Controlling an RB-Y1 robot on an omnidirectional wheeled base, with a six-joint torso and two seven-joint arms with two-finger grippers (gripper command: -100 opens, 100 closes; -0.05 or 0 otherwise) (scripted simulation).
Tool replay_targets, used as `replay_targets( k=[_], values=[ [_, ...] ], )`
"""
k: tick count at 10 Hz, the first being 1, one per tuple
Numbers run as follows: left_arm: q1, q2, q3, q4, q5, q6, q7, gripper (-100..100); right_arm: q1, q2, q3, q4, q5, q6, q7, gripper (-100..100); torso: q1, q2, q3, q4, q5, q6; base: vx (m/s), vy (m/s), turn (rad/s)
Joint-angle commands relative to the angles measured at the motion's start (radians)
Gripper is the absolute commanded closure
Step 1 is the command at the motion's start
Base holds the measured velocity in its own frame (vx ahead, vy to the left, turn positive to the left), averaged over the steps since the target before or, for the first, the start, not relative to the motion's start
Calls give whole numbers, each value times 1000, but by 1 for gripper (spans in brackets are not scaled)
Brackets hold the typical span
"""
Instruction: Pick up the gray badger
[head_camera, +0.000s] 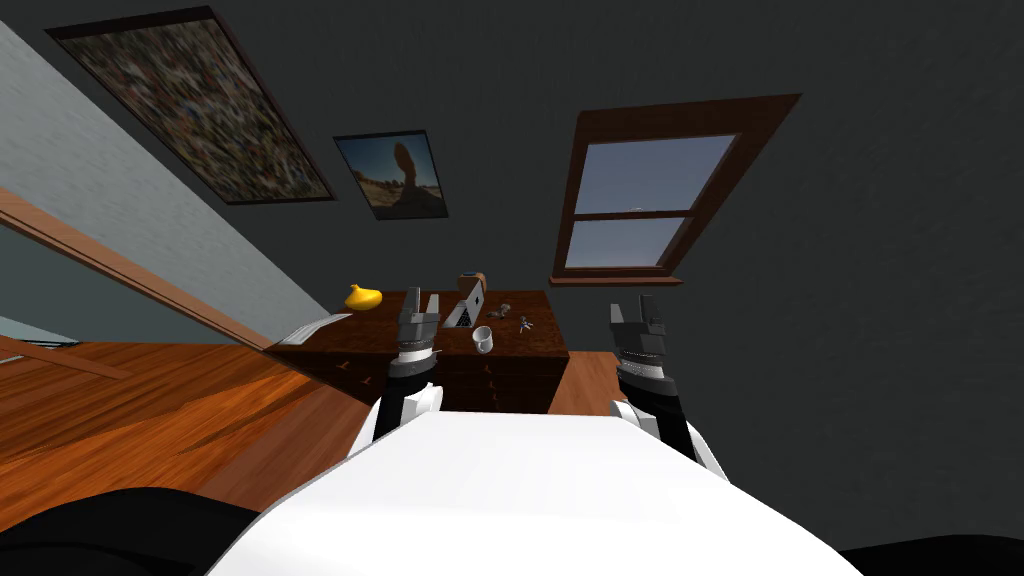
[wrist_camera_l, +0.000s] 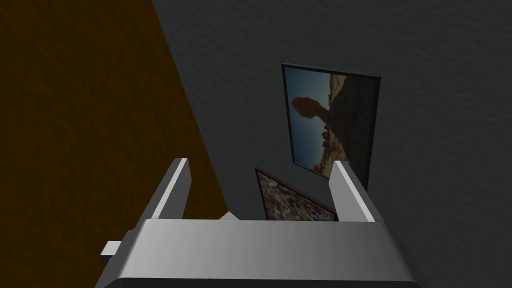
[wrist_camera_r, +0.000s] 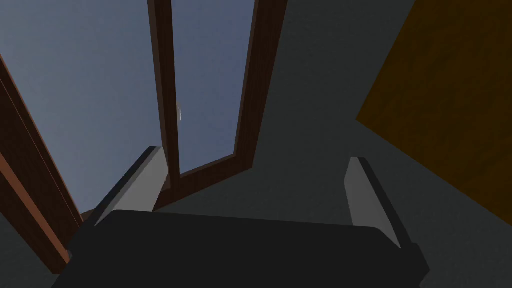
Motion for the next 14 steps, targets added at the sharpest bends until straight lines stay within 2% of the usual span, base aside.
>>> replay_targets(
  k=[1,7,8,12,13,14],
  values=[
    [-11,31,10,0,-1,32,1,-100,0,0,0,0,0,0,0,0,0,0,0,0,0,0,-36,18,-49],
    [-70,96,62,6,-4,197,8,-100,0,0,0,0,0,0,0,0,3,8,5,2,1,0,-103,33,-70],
    [-70,96,62,6,-4,212,8,-100,0,0,0,0,0,0,0,0,2,7,4,2,1,0,-74,26,-14],
    [-115,114,101,18,-5,332,14,-100,0,0,0,0,0,0,0,0,2,5,3,1,1,0,-87,30,-76],
    [-115,114,101,18,-5,342,14,-100,0,0,0,0,0,0,0,0,2,4,3,1,1,0,-51,20,-39],
    [-132,119,115,23,-5,374,17,-100,0,0,0,0,0,0,0,0,2,3,2,1,1,0,-72,15,-93]
  ],
)
